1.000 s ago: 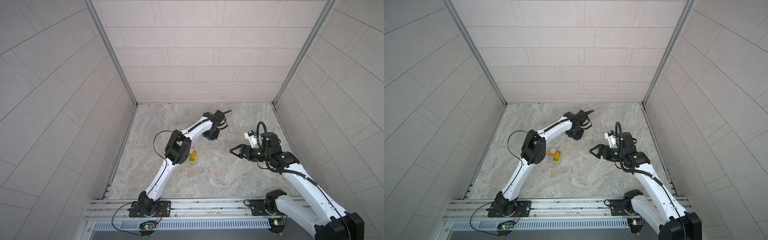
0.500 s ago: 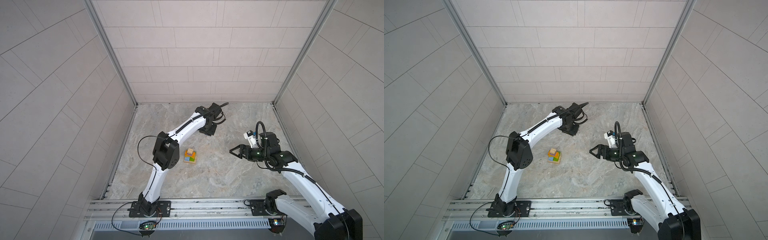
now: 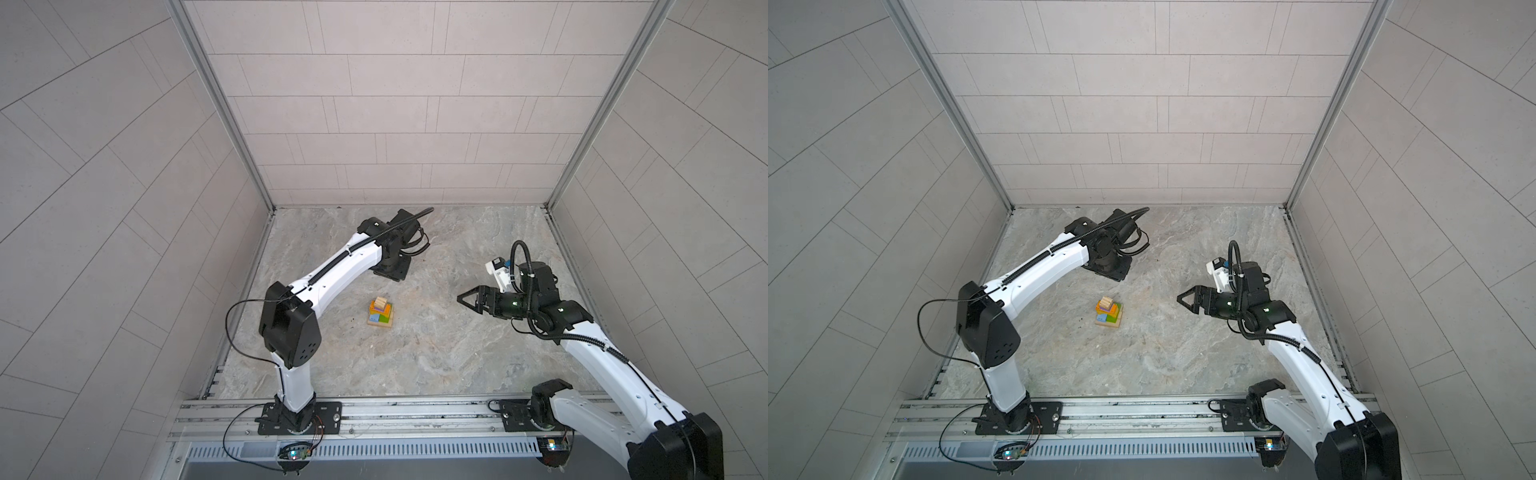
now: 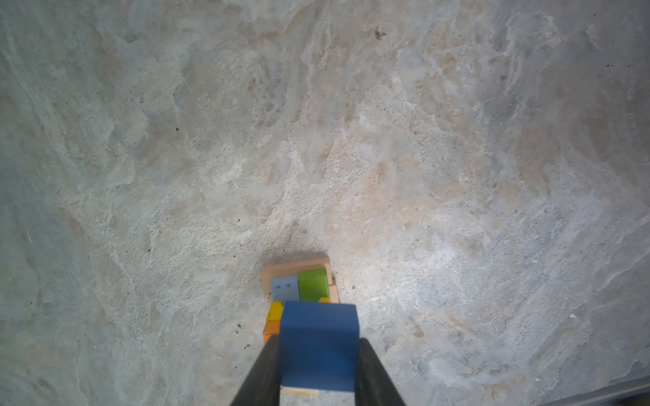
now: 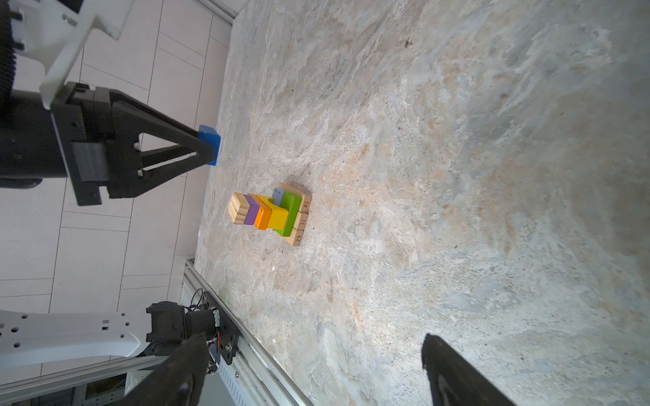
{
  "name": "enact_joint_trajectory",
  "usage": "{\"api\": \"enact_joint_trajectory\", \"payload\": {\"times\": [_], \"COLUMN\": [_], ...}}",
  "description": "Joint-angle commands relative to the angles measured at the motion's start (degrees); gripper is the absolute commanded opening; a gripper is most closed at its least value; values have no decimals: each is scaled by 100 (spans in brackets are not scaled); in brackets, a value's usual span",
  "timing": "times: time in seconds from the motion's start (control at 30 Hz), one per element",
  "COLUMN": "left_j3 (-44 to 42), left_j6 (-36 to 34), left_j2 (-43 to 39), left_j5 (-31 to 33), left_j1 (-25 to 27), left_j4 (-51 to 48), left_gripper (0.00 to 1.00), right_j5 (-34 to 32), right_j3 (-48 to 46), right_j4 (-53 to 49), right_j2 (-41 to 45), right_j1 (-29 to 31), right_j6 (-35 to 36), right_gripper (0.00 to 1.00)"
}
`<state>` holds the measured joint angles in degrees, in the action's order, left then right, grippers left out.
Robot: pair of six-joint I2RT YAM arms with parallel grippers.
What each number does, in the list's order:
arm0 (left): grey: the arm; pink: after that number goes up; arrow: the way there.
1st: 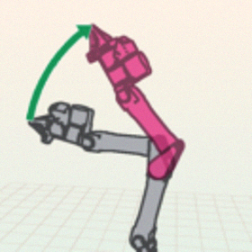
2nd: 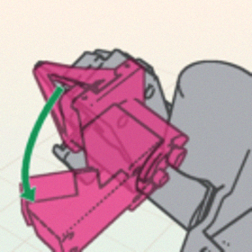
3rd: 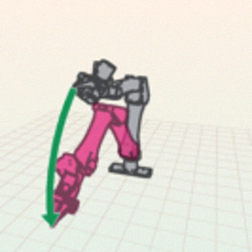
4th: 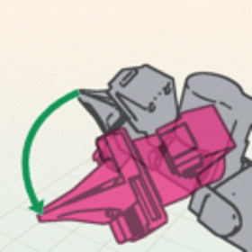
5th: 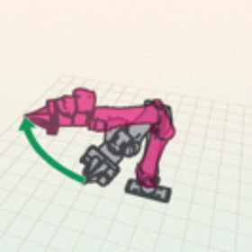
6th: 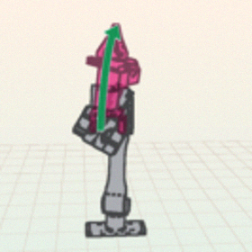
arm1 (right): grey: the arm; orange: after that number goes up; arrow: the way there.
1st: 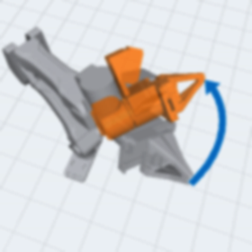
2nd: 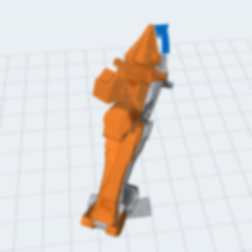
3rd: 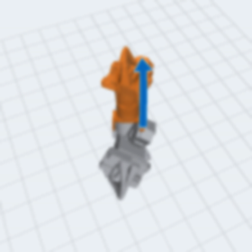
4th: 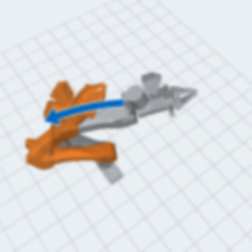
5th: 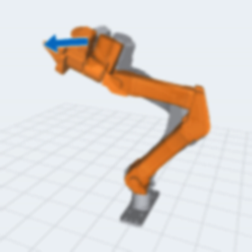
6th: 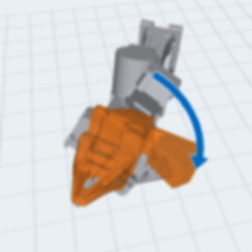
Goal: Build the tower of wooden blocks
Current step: 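Lift and carry the blue cube above the block stack with the left gripper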
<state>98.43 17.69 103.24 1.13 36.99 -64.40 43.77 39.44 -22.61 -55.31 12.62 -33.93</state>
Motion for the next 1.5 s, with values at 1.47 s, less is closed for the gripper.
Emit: {"api": "enact_joint_trajectory", "payload": {"times": [1.47], "left_j3": [-2283], "left_j6": [-13], "left_j2": [-1407], "left_j5": [-187], "left_j1": [82], "left_j4": [648], "left_gripper": [30], "right_j5": [-544], "right_j3": [413], "right_j4": [431], "right_j2": [-668], "right_j1": [1195], "right_j6": [-149], "right_gripper": [95]}}
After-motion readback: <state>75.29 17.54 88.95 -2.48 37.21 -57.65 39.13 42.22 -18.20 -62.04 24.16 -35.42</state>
